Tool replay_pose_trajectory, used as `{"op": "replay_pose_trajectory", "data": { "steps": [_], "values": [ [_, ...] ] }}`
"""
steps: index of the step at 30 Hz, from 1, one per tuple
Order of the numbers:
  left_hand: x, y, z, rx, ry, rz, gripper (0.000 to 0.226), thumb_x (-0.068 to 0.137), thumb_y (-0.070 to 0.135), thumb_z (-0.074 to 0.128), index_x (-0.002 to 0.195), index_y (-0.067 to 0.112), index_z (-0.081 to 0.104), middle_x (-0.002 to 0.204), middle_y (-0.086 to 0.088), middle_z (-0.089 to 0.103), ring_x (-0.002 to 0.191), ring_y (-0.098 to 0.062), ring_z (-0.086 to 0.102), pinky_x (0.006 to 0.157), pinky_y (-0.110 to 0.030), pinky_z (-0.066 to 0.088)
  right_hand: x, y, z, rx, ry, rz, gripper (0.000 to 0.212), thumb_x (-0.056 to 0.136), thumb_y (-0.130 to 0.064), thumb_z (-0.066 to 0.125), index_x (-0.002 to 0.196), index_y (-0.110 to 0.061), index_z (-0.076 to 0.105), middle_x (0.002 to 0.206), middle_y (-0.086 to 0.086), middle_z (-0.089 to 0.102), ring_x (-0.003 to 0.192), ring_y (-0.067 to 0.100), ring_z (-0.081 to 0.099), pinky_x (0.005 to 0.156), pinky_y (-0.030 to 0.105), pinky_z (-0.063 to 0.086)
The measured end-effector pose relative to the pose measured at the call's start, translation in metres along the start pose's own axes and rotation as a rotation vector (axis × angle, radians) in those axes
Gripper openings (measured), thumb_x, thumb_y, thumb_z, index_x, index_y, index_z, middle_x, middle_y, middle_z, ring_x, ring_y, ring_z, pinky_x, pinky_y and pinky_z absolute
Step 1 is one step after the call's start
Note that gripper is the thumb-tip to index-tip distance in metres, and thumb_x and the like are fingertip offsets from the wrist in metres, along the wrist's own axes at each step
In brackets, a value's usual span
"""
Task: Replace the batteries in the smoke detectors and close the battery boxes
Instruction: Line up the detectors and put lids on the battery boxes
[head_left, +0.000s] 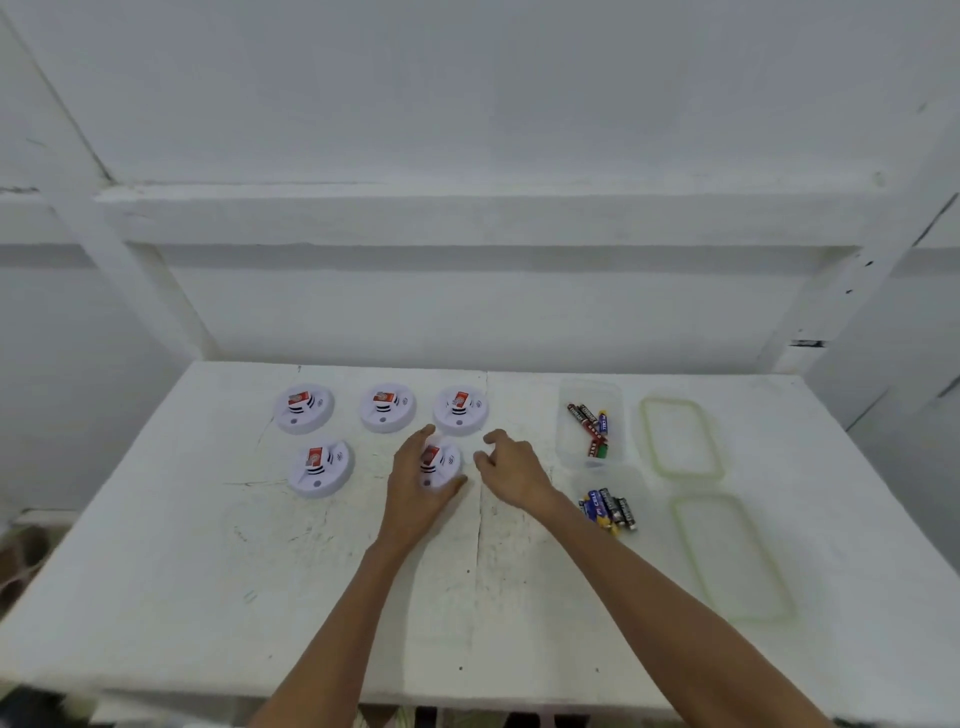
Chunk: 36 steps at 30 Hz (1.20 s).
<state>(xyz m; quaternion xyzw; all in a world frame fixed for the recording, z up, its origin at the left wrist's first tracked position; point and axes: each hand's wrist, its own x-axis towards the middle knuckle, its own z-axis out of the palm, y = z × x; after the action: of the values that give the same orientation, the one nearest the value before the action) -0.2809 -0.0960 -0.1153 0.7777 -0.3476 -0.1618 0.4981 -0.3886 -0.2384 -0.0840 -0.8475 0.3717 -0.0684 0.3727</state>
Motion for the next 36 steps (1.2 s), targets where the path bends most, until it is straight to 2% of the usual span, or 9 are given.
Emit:
{"op": "replay_pose_trajectory", "data": {
  "steps": [2, 4, 7, 10, 16, 21, 27, 31, 36],
  "values": [
    [0.005, 0.016, 0.012, 0.008, -0.016, 0.049, 0.071, 0.084, 0.026, 0.086, 0.146, 0.018, 0.052, 0.143, 0.015, 0.054, 0.126, 0.013, 0.049, 0.102, -0.004, 0.039, 0.002, 0.004, -0.019, -0.025, 0.004, -0.026, 0.04, 0.098, -0.036, 0.047, 0.131, -0.013, 0.054, 0.1, 0.013, 0.072, 0.107, 0.026, 0.06, 0.085, 0.037, 0.051],
    [0.012, 0.033, 0.027, 0.039, -0.049, 0.102, 0.063, 0.09, 0.03, 0.08, 0.146, 0.021, 0.053, 0.145, 0.015, 0.054, 0.13, 0.005, 0.049, 0.104, -0.007, 0.035, 0.002, 0.01, -0.041, -0.043, 0.028, -0.061, 0.034, 0.098, -0.034, 0.049, 0.123, -0.014, 0.06, 0.097, 0.008, 0.073, 0.108, 0.025, 0.059, 0.086, 0.036, 0.051],
    [0.024, 0.056, 0.052, 0.056, -0.114, 0.162, 0.054, 0.092, 0.038, 0.071, 0.142, 0.023, 0.057, 0.142, 0.011, 0.061, 0.129, -0.007, 0.056, 0.108, -0.026, 0.044, 0.0, 0.022, -0.075, -0.042, 0.119, -0.098, 0.026, 0.097, -0.03, 0.053, 0.112, -0.014, 0.068, 0.09, 0.005, 0.073, 0.095, 0.022, 0.065, 0.084, 0.036, 0.054],
    [0.035, 0.079, 0.078, 0.057, -0.25, 0.208, 0.045, 0.094, 0.022, 0.073, 0.137, 0.02, 0.061, 0.136, 0.001, 0.062, 0.116, -0.014, 0.064, 0.101, -0.037, 0.056, -0.003, 0.043, -0.109, 0.012, 0.264, -0.068, 0.02, 0.096, -0.022, 0.055, 0.104, -0.014, 0.072, 0.09, 0.002, 0.074, 0.084, 0.017, 0.068, 0.076, 0.028, 0.053],
    [0.055, 0.093, 0.118, 0.096, -0.346, 0.155, 0.042, 0.093, 0.007, 0.073, 0.134, 0.01, 0.066, 0.137, -0.008, 0.057, 0.094, -0.018, 0.069, 0.08, -0.009, 0.051, -0.005, 0.113, -0.161, -0.02, 0.511, 0.107, 0.016, 0.09, -0.015, 0.058, 0.099, -0.015, 0.071, 0.1, 0.004, 0.069, 0.1, 0.027, 0.062, 0.083, 0.035, 0.052],
    [0.058, 0.085, 0.132, 0.075, -0.352, 0.114, 0.048, 0.087, 0.004, 0.078, 0.133, 0.007, 0.065, 0.139, -0.008, 0.057, 0.097, -0.014, 0.065, 0.082, -0.012, 0.053, -0.017, 0.155, -0.18, -0.243, 0.439, 0.438, 0.037, 0.092, -0.028, 0.058, 0.126, -0.014, 0.057, 0.13, 0.012, 0.047, 0.122, 0.033, 0.039, 0.089, 0.041, 0.042],
    [0.061, 0.084, 0.14, 0.039, -0.347, 0.081, 0.053, 0.088, 0.005, 0.079, 0.138, 0.006, 0.061, 0.143, -0.003, 0.05, 0.097, -0.005, 0.061, 0.079, -0.007, 0.05, -0.027, 0.182, -0.18, -0.294, 0.323, 0.673, 0.079, 0.083, -0.049, 0.069, 0.14, -0.01, 0.031, 0.139, 0.018, 0.037, 0.131, 0.037, 0.032, 0.1, 0.048, 0.036],
    [0.063, 0.084, 0.142, 0.028, -0.355, 0.058, 0.056, 0.089, 0.009, 0.079, 0.141, 0.007, 0.06, 0.143, 0.001, 0.046, 0.096, -0.001, 0.059, 0.076, -0.003, 0.048, -0.026, 0.184, -0.179, -0.257, 0.324, 0.723, 0.079, 0.08, -0.048, 0.074, 0.136, -0.008, 0.033, 0.137, 0.017, 0.042, 0.131, 0.036, 0.033, 0.101, 0.048, 0.035],
    [0.06, 0.082, 0.14, -0.001, -0.364, 0.041, 0.056, 0.092, 0.015, 0.077, 0.144, 0.011, 0.057, 0.142, -0.001, 0.052, 0.107, -0.012, 0.062, 0.078, -0.003, 0.047, -0.019, 0.181, -0.184, -0.083, 0.384, 0.793, 0.076, 0.071, -0.034, 0.086, 0.127, -0.005, 0.044, 0.133, 0.018, 0.045, 0.127, 0.035, 0.038, 0.098, 0.045, 0.039]
  ]
}}
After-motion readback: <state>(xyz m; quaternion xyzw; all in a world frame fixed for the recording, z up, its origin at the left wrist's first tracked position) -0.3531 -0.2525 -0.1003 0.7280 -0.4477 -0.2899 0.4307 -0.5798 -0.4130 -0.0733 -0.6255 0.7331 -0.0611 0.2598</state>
